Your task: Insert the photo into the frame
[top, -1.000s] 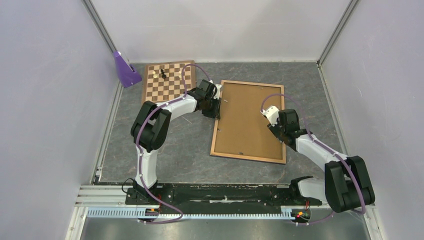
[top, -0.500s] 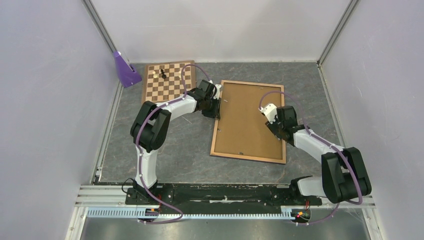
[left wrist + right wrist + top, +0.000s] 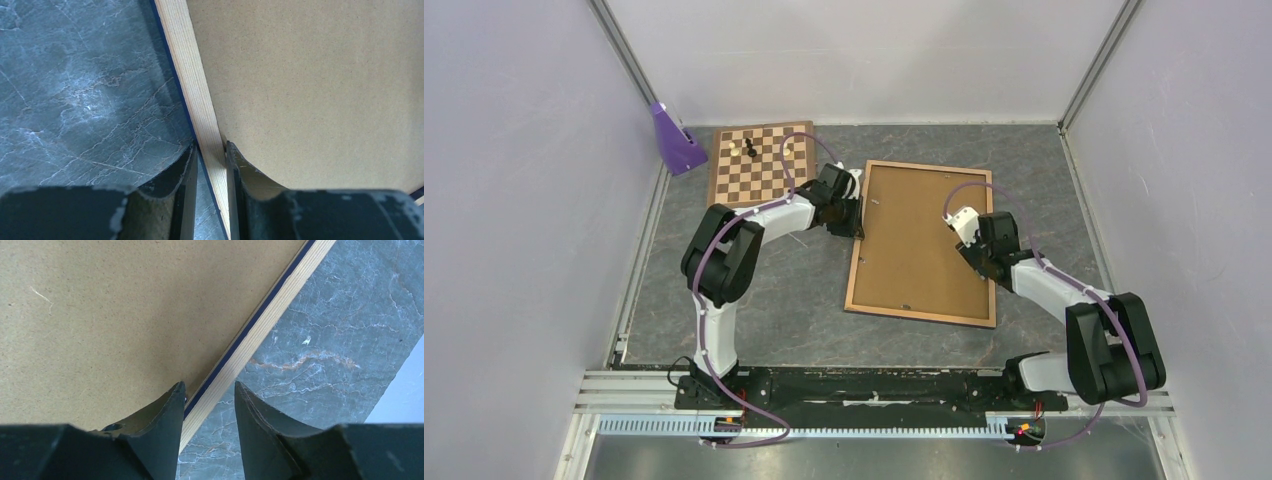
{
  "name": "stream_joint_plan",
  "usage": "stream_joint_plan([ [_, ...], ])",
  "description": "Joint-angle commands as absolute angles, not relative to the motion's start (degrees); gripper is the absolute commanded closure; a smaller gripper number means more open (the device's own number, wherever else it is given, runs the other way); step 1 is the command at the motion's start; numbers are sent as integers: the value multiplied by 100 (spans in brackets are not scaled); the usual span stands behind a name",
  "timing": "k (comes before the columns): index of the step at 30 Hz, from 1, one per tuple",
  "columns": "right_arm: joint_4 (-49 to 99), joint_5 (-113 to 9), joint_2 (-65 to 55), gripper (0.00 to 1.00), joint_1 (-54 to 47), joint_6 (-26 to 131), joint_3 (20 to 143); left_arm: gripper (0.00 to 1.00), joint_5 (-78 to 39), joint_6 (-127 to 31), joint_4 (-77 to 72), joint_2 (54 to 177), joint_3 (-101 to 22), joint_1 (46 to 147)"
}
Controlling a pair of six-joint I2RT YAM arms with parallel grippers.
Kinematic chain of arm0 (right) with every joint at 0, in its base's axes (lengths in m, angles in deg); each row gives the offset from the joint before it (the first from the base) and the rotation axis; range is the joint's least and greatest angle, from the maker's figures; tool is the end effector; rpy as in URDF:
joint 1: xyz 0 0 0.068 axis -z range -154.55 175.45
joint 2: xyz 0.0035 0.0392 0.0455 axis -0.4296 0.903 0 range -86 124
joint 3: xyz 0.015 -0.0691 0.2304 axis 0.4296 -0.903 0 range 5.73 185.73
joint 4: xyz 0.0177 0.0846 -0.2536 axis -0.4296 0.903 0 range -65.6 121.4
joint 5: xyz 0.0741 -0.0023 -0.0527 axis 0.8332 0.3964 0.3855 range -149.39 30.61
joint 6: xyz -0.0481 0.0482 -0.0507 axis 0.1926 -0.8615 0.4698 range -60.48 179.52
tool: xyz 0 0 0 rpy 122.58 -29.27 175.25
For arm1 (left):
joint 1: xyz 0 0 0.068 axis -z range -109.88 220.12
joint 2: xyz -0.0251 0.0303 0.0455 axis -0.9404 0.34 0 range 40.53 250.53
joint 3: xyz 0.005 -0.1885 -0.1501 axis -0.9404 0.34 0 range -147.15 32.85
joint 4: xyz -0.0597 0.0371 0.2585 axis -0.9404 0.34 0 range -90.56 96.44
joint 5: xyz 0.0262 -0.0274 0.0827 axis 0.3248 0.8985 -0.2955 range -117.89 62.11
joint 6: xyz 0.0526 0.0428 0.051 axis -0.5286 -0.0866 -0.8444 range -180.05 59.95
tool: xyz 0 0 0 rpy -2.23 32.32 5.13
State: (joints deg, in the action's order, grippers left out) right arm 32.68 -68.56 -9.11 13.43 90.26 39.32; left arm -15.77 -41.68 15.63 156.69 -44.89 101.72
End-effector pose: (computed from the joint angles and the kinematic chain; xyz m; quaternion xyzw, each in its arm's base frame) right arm 0.2801 0.0473 0.0936 -0.3186 0.8861 -0.1278 0.3113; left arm 0.3678 -0.2448 0.0915 0.1410 0.9374 -0.2188 0.2315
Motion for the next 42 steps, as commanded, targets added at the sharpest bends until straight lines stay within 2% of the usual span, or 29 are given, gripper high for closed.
stream_joint_plan([
  [1,3409,-6942,-1122,56,1384,9103,3817,98,-1960,-3938,1308,15637,-4244,10159],
  [23,4136,-6313,-1060,58,1427,9230,4069,98,-2149,-3654,1016,15621,-4027,10036],
  [42,3338,-6366,-762,56,1437,9085,4396,98,-1956,-3640,948,15634,-3980,10036],
])
